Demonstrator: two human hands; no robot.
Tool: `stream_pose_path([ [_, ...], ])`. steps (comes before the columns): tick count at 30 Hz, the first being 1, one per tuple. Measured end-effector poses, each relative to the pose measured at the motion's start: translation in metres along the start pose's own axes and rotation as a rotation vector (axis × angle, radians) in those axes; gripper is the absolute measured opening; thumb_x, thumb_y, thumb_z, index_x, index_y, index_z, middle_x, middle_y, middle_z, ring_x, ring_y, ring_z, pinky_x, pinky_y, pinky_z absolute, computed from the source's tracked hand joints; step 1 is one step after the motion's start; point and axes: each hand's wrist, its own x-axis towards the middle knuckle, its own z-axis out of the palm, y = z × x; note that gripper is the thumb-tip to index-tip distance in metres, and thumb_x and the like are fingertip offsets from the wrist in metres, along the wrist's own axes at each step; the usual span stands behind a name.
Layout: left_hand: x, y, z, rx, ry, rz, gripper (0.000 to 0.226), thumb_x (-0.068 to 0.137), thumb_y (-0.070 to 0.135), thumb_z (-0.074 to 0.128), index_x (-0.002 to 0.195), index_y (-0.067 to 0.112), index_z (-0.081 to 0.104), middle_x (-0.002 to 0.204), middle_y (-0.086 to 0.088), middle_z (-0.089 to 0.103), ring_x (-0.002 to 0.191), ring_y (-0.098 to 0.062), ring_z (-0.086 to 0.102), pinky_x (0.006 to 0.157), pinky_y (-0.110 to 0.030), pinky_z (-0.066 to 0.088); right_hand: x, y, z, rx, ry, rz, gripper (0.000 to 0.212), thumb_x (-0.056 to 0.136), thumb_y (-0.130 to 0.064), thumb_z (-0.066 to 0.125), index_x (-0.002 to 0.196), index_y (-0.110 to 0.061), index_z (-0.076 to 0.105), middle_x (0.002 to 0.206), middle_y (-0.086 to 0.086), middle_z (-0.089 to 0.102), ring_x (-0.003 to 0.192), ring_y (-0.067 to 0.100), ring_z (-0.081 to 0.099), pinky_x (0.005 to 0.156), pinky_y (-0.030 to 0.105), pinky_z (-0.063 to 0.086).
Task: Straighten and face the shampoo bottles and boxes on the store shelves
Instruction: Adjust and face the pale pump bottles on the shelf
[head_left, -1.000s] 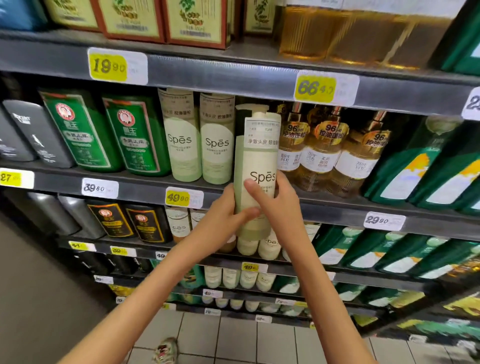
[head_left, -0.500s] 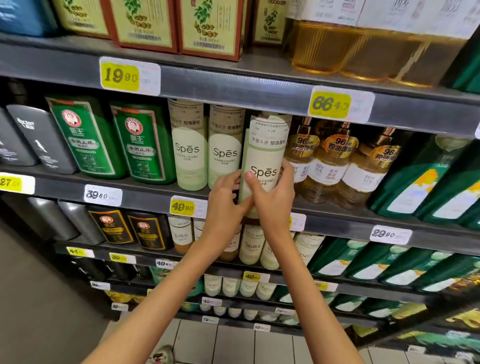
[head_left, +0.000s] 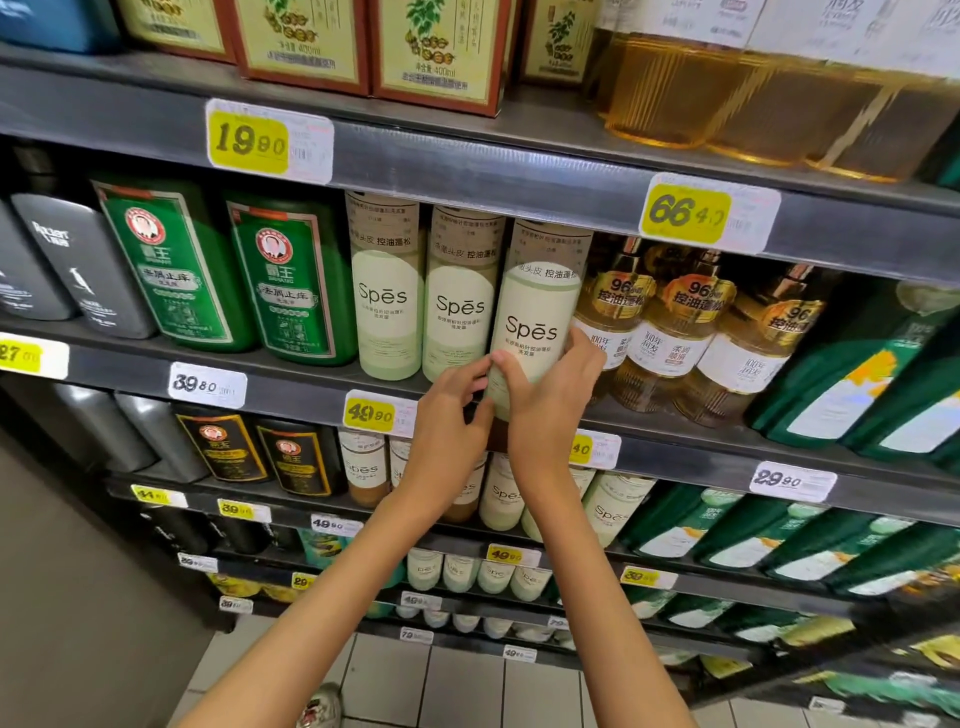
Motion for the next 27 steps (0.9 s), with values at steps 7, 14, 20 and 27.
stream_pose_path([
  [7, 0.004, 0.000, -0.001, -0.067, -0.004, -0.077, 0.040, 0.087, -0.008, 0.050, 0.124, 0.007, 0.055, 0.122, -0.005, 0.059, 0.108, -0.009, 0.056, 0.093, -0.018, 0.042, 0.004, 0.001, 0.008, -0.038, 0.043, 0.010, 0.064, 0.080, -0.022, 0.074, 0.131, 0.002, 0.043, 0.122, 0.015, 0.047, 0.115, 0.025, 0.043, 0.098, 0.032, 0.037],
  [14, -0.010, -0.004, -0.016, -0.035, 0.033, -0.132, 0.036, 0.090, -0.004, 0.047, 0.120, 0.011, 0.058, 0.108, 0.002, 0.062, 0.103, -0.003, 0.057, 0.088, -0.007, 0.042, 0.001, 0.015, 0.013, -0.112, 0.015, 0.056, 0.073, 0.071, -0.012, 0.080, 0.131, 0.002, 0.041, 0.124, 0.016, 0.045, 0.119, 0.026, 0.039, 0.098, 0.019, 0.027],
  [20, -0.022, -0.008, -0.031, -0.079, 0.064, -0.191, 0.032, 0.091, -0.004, 0.045, 0.118, 0.008, 0.058, 0.109, 0.002, 0.061, 0.100, -0.004, 0.058, 0.085, -0.002, 0.042, -0.002, 0.024, 0.018, -0.106, 0.027, 0.177, 0.067, 0.072, -0.014, 0.080, 0.126, 0.003, 0.043, 0.125, 0.016, 0.047, 0.120, 0.026, 0.041, 0.098, 0.024, 0.031],
  [27, -0.024, -0.007, -0.040, -0.071, 0.064, -0.203, 0.032, 0.092, -0.004, 0.044, 0.120, 0.006, 0.057, 0.112, 0.002, 0.060, 0.104, -0.007, 0.056, 0.087, -0.004, 0.042, -0.007, 0.023, 0.019, -0.133, 0.055, 0.124, 0.062, 0.074, -0.016, 0.078, 0.123, 0.005, 0.046, 0.120, 0.018, 0.048, 0.116, 0.028, 0.044, 0.102, 0.034, 0.037],
])
